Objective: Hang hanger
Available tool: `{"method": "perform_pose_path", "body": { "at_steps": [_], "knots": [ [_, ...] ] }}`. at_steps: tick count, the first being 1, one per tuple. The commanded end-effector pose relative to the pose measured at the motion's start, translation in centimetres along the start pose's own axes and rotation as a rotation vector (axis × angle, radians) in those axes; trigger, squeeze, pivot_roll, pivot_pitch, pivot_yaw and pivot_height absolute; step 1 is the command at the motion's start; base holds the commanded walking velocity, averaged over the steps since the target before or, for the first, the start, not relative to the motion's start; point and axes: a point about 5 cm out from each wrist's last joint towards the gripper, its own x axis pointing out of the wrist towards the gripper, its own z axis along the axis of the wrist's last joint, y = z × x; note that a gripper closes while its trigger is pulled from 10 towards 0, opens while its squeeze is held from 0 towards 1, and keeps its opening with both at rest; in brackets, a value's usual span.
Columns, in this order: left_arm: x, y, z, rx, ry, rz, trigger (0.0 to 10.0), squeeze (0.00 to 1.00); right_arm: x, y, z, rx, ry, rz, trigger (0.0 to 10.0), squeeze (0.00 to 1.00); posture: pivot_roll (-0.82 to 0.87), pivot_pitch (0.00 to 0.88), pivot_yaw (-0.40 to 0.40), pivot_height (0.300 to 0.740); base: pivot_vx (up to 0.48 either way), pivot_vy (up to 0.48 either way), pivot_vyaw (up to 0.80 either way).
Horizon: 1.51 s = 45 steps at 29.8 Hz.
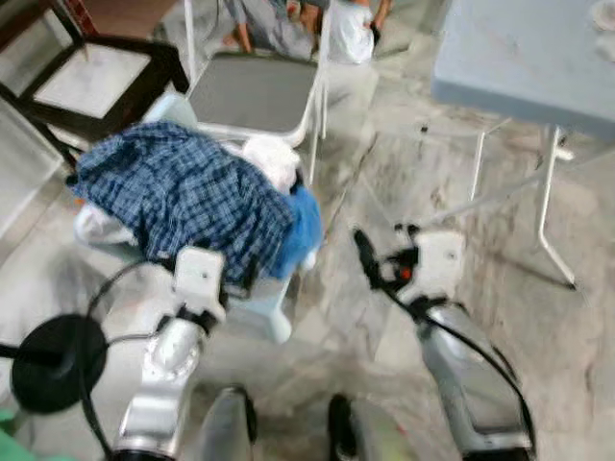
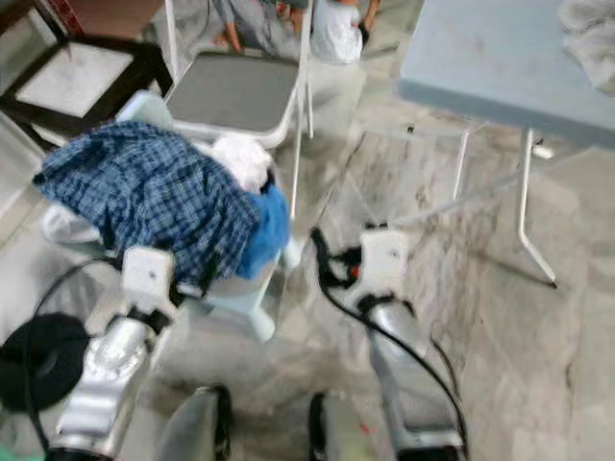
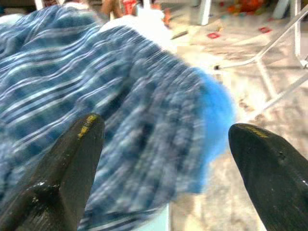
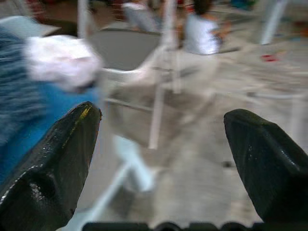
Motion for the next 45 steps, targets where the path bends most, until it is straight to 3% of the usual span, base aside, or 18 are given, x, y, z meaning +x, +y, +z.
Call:
{"method": "perform_pose_path", "body": {
  "at_steps": [1, 3, 6, 12, 20, 23, 33, 45],
  "knots": [
    [-0.5, 1.0, -0.1, 0.009, 0.011, 0.036, 10.0, 0.00, -0.2, 0.7, 0.1, 0.011, -0.002, 0.021, 10.0, 0.00, 0.05, 0.273, -0.005, 0.740, 0.000, 0.000, 0.00],
    [-2.1, 2.8, 0.0, 0.020, 0.008, 0.105, 10.0, 0.00, -0.8, -0.2, 0.1, -0.004, 0.006, 0.010, 10.0, 0.00, 0.06, 0.247, 0.001, 0.740, 0.000, 0.000, 0.00],
    [-2.9, 4.0, -0.4, 0.047, 0.024, 0.163, 10.0, 0.00, -1.1, -0.8, 0.0, -0.013, 0.010, 0.001, 10.0, 0.00, 0.08, 0.229, 0.002, 0.740, 0.000, 0.000, 0.00],
    [-3.5, 5.1, -0.5, 0.079, 0.036, 0.276, 10.0, 0.00, -1.2, -1.2, 0.1, -0.008, 0.005, -0.003, 10.0, 0.00, 0.08, 0.223, 0.002, 0.740, 0.000, 0.000, 0.00],
    [-3.4, 4.2, -0.5, 0.096, 0.036, 0.263, 10.0, 0.00, -0.8, -0.2, 0.3, -0.009, -0.006, 0.034, 10.0, 0.00, 0.08, 0.229, 0.013, 0.740, 0.000, 0.000, 0.68],
    [-3.3, 4.1, -0.6, 0.064, 0.051, 0.235, 10.0, 0.00, -0.8, 0.1, 0.3, 0.007, -0.007, 0.040, 10.0, 0.00, 0.08, 0.236, 0.015, 0.740, 0.000, 0.000, 0.78],
    [-2.3, 3.2, 0.0, 0.000, 0.020, 0.142, 10.0, 0.00, -0.7, 0.5, 0.4, 0.015, -0.013, 0.039, 10.0, 0.00, 0.07, 0.239, 0.022, 0.740, 0.000, 0.000, 0.00],
    [-1.7, 2.9, 0.5, -0.024, -0.002, 0.095, 10.0, 0.00, -0.5, 0.9, 0.7, 0.022, -0.017, 0.038, 10.0, 0.00, 0.06, 0.244, 0.024, 0.740, 0.306, 0.000, 0.00]
  ]
}}
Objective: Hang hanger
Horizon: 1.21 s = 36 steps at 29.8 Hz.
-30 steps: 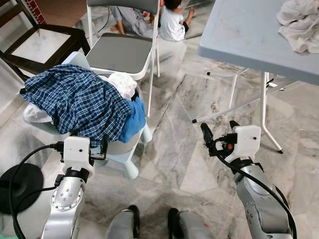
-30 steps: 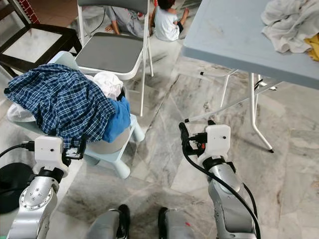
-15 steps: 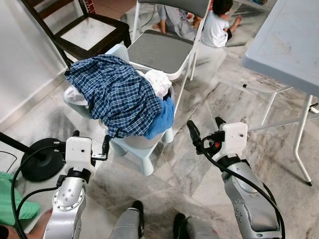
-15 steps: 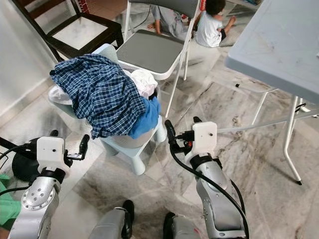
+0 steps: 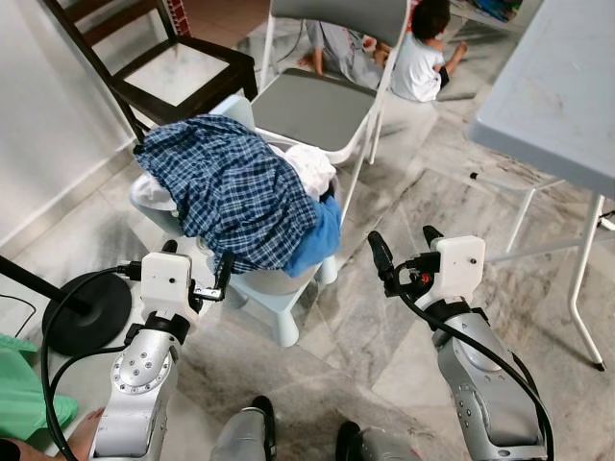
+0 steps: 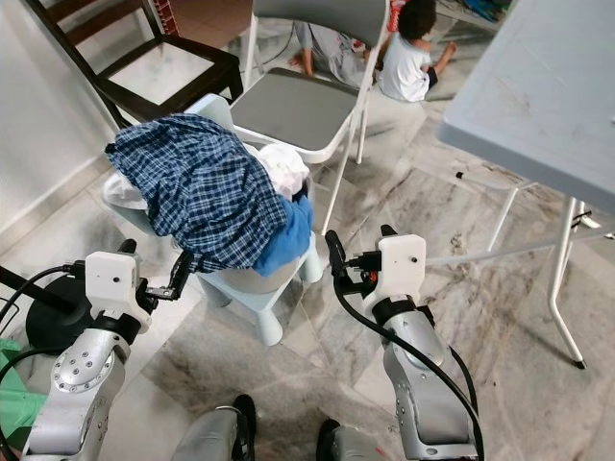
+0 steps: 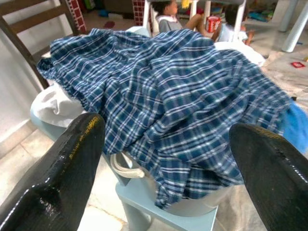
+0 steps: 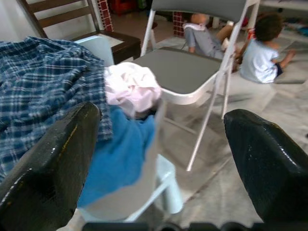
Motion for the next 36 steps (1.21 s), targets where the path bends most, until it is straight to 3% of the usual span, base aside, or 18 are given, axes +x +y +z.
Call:
{"method": "perform_pose_path", "body": {
  "at_steps": [1, 13, 18, 27, 30, 36],
  "knots": [
    [-0.2, 0.0, -0.3, -0.007, 0.016, -0.002, 10.0, 0.00, -0.1, 0.1, 0.1, 0.000, 0.002, 0.000, 10.0, 0.00, 0.06, 0.244, 0.024, 0.740, 0.352, 0.000, 0.00],
    [-0.3, -0.6, -0.7, -0.012, 0.042, -0.026, 10.0, 0.00, -0.2, 0.2, 0.2, -0.003, 0.000, 0.002, 10.0, 0.00, 0.06, 0.256, 0.022, 0.740, 0.343, 0.000, -0.10],
    [-0.4, -0.8, -1.2, -0.011, 0.064, -0.016, 10.0, 0.00, -0.2, 0.4, 0.2, -0.004, 0.003, 0.006, 10.0, 0.00, 0.05, 0.261, 0.020, 0.740, 0.000, 0.000, 0.00],
    [0.1, -3.0, -1.1, 0.175, 0.045, -0.160, 10.0, 0.00, -0.2, 0.7, 0.3, -0.011, 0.012, 0.025, 10.0, 0.00, 0.04, 0.281, 0.002, 0.740, 0.000, 0.000, 0.00],
    [0.4, -3.9, -1.8, 0.256, 0.094, -0.221, 10.0, 0.00, -0.3, 0.8, 0.3, -0.019, 0.017, 0.029, 10.0, 0.00, 0.03, 0.286, 0.000, 0.740, 0.000, 0.000, 0.00],
    [1.2, -4.2, -3.9, 0.340, 0.224, -0.273, 10.0, 0.00, -0.5, 0.9, 0.6, -0.039, 0.028, 0.040, 10.0, 0.00, 0.01, 0.301, -0.008, 0.740, 0.000, 0.000, 0.00]
  ]
}}
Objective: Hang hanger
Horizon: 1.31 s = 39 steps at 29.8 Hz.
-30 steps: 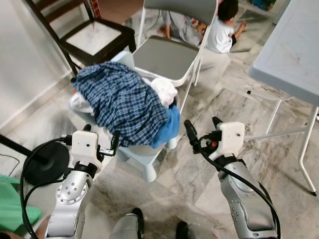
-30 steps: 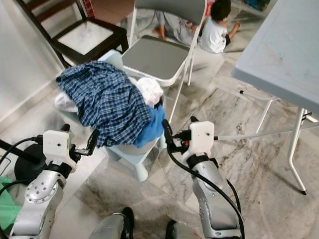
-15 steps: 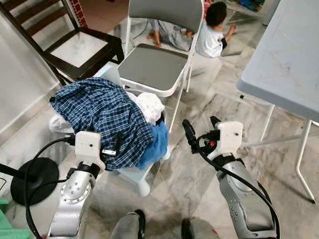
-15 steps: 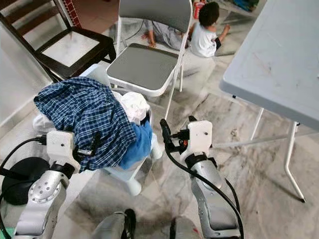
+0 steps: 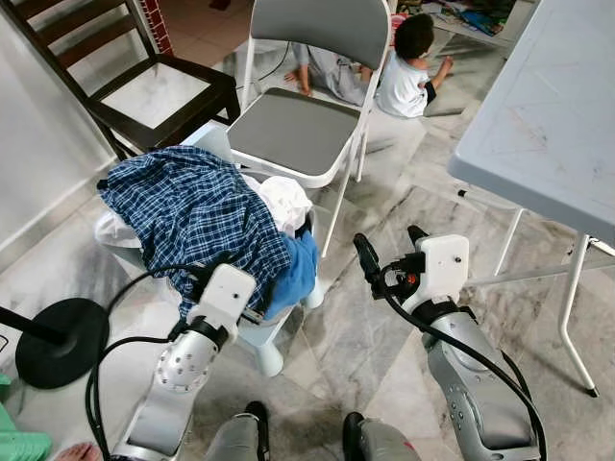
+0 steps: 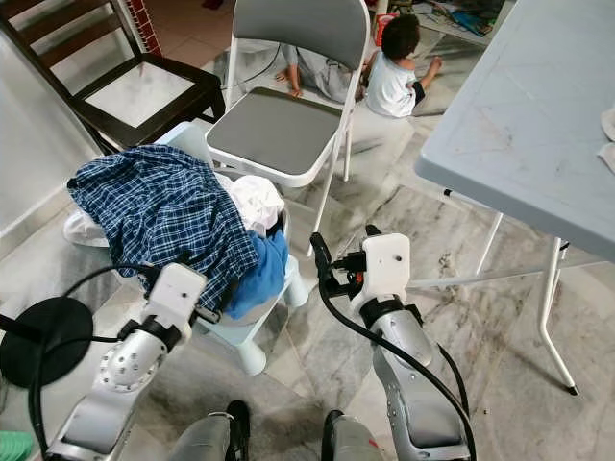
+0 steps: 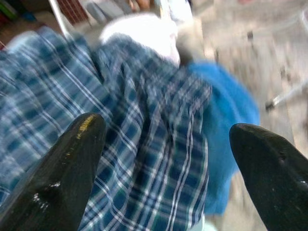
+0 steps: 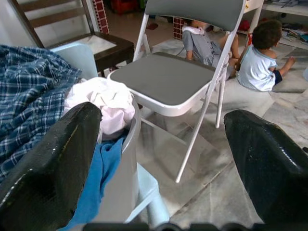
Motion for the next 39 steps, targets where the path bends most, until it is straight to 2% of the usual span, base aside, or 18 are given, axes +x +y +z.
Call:
{"method": "perform_pose_path", "body": {
  "at_steps": [1, 7, 9, 11, 13, 18, 22, 23, 24, 25, 30, 33, 39],
  "knots": [
    [0.3, -0.2, -1.1, 0.034, 0.068, -0.031, 10.0, 0.00, -0.4, 0.2, 0.4, -0.004, 0.000, 0.014, 10.0, 0.00, 0.00, 0.307, -0.008, 0.740, 0.000, 0.000, 0.00],
    [1.3, 0.2, -1.5, 0.085, 0.094, -0.029, 10.0, 0.00, -0.9, 0.1, 0.3, -0.017, 0.014, 0.017, 10.0, 0.00, -0.01, 0.318, -0.010, 0.740, 0.000, 0.000, 0.00],
    [1.9, 0.3, -1.4, 0.110, 0.087, -0.035, 10.0, 0.00, -1.0, 0.0, 0.2, -0.018, 0.019, 0.014, 10.0, 0.00, -0.01, 0.322, -0.010, 0.740, 0.000, 0.000, 0.00],
    [3.0, 0.5, -0.9, 0.120, 0.078, -0.031, 10.0, 0.00, -0.9, 0.2, 0.3, -0.021, 0.022, 0.015, 10.0, 0.00, -0.02, 0.326, -0.007, 0.740, 0.000, 0.000, 0.00],
    [3.4, 0.5, -0.7, 0.125, 0.071, -0.033, 10.0, 0.00, -0.9, 0.3, 0.4, -0.025, 0.021, 0.017, 10.0, 0.00, -0.02, 0.329, -0.003, 0.740, 0.000, 0.000, 0.00],
    [4.4, -0.2, 0.3, 0.170, 0.032, -0.068, 10.0, 0.00, -1.0, 0.5, 0.5, -0.026, 0.021, 0.016, 10.0, 0.00, -0.03, 0.330, 0.005, 0.740, 0.000, 0.000, 0.00],
    [4.9, -0.5, 0.1, 0.189, 0.042, -0.088, 10.0, 0.00, -1.0, 0.5, 0.5, -0.027, 0.023, 0.014, 10.0, 0.00, -0.03, 0.325, 0.011, 0.740, 0.000, 0.000, 0.00],
    [4.8, -0.3, -0.8, 0.203, 0.091, -0.089, 3.5, 0.00, -0.9, 0.5, 0.4, -0.029, 0.023, 0.011, 10.0, 0.00, -0.04, 0.321, 0.016, 0.740, 0.000, 0.000, 0.00],
    [4.7, -0.2, -1.1, 0.206, 0.105, -0.087, 3.5, 0.00, -0.9, 0.5, 0.4, -0.030, 0.023, 0.009, 10.0, 0.00, -0.04, 0.321, 0.016, 0.740, 0.000, 0.000, 0.00],
    [4.7, -0.1, -1.4, 0.212, 0.118, -0.088, 0.0, 0.00, -0.9, 0.5, 0.4, -0.031, 0.022, 0.007, 10.0, 0.00, -0.04, 0.320, 0.017, 0.740, 0.000, 0.000, 0.00],
    [3.9, 0.6, -3.1, 0.208, 0.164, -0.095, 0.0, 0.00, -0.8, 0.5, 0.5, -0.030, 0.019, 0.001, 10.0, 0.00, -0.03, 0.317, 0.018, 0.740, 0.000, 0.000, 0.00],
    [3.8, 0.9, -3.3, 0.193, 0.168, -0.081, 0.0, 0.00, -0.7, 0.4, 0.4, -0.032, 0.020, 0.001, 10.0, 0.00, -0.02, 0.315, 0.015, 0.740, 0.000, 0.000, 0.00],
    [3.3, 2.8, -3.5, 0.131, 0.154, 0.060, 0.0, 0.00, -0.4, 0.4, 0.4, -0.034, 0.019, 0.004, 10.0, 0.00, -0.01, 0.313, 0.010, 0.740, 0.000, 0.000, 0.00]
  ]
}}
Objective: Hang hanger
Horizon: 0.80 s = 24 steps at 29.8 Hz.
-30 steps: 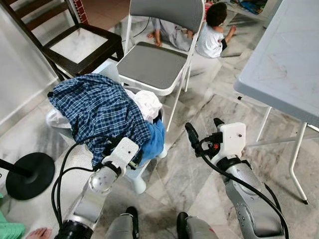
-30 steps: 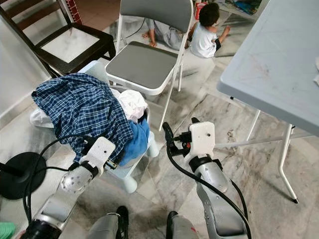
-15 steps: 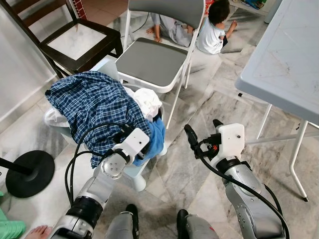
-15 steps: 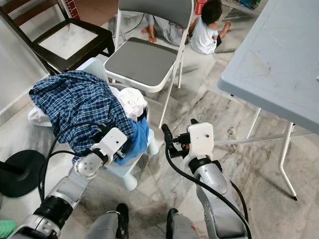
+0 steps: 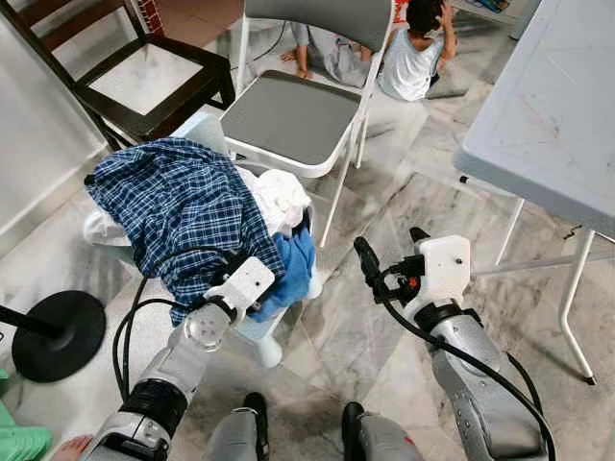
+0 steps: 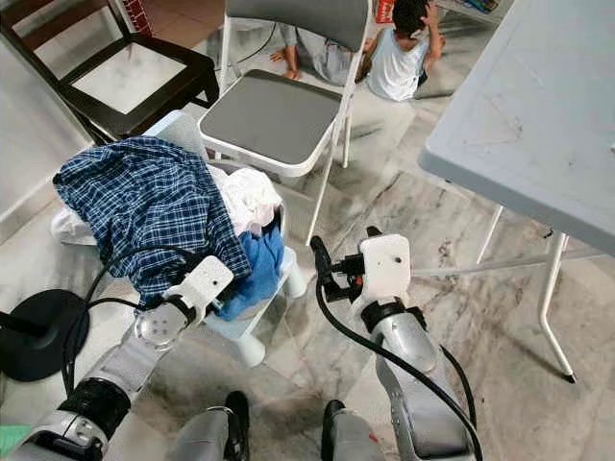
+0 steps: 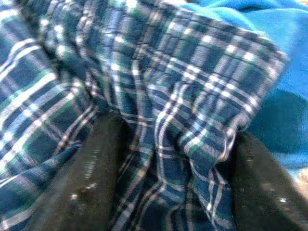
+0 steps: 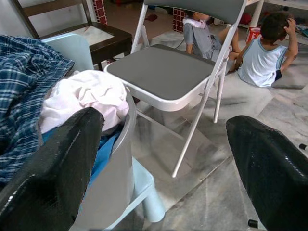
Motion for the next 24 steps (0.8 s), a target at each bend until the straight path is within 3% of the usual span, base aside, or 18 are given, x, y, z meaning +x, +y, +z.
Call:
{"method": "perform_pose_path", "body": {
  "at_steps": [1, 9, 12, 13, 16, 17, 24],
  "knots": [
    [-0.8, 1.2, -1.7, -0.041, 0.051, 0.069, 0.0, 0.00, 0.0, 0.0, -0.4, 0.000, 0.014, 0.001, 10.0, 0.00, 0.00, 0.312, 0.006, 0.740, 0.000, 0.000, 0.00],
    [-1.2, 2.9, -2.0, -0.101, 0.042, 0.179, 0.0, 0.00, 0.2, 0.0, -0.5, 0.001, 0.014, 0.005, 10.0, 0.00, 0.00, 0.309, 0.004, 0.740, 0.000, 0.000, 0.00],
    [-1.6, 4.4, -1.8, -0.220, 0.008, 0.291, 0.0, 0.00, 0.2, 0.0, -0.4, 0.001, 0.012, 0.004, 10.0, 0.00, 0.00, 0.307, 0.004, 0.740, 0.000, 0.000, 0.00],
    [-2.0, 5.3, -1.7, -0.303, -0.023, 0.355, 0.0, 0.00, 0.2, -0.1, -0.5, 0.001, 0.011, 0.002, 10.0, 0.00, 0.00, 0.307, 0.004, 0.740, 0.000, 0.000, 0.00],
    [-2.5, 6.0, -1.7, -0.366, -0.043, 0.411, 0.0, 0.00, 0.2, -0.1, -0.5, 0.001, 0.011, 0.002, 10.0, 0.00, 0.00, 0.305, 0.002, 0.740, 0.000, 0.000, 0.00],
    [-3.0, 6.4, -1.9, -0.426, -0.059, 0.450, 0.0, 0.00, 0.2, -0.2, -0.5, 0.001, 0.011, 0.006, 10.0, 0.00, 0.01, 0.305, 0.000, 0.740, 0.000, 0.000, 0.00],
    [-4.8, 6.4, -3.2, -0.468, -0.040, 0.541, 0.2, 0.00, 0.3, 0.3, -0.5, 0.007, 0.018, 0.075, 10.0, 0.00, 0.02, 0.306, -0.006, 0.740, 0.000, 0.000, 0.00]
  ]
}}
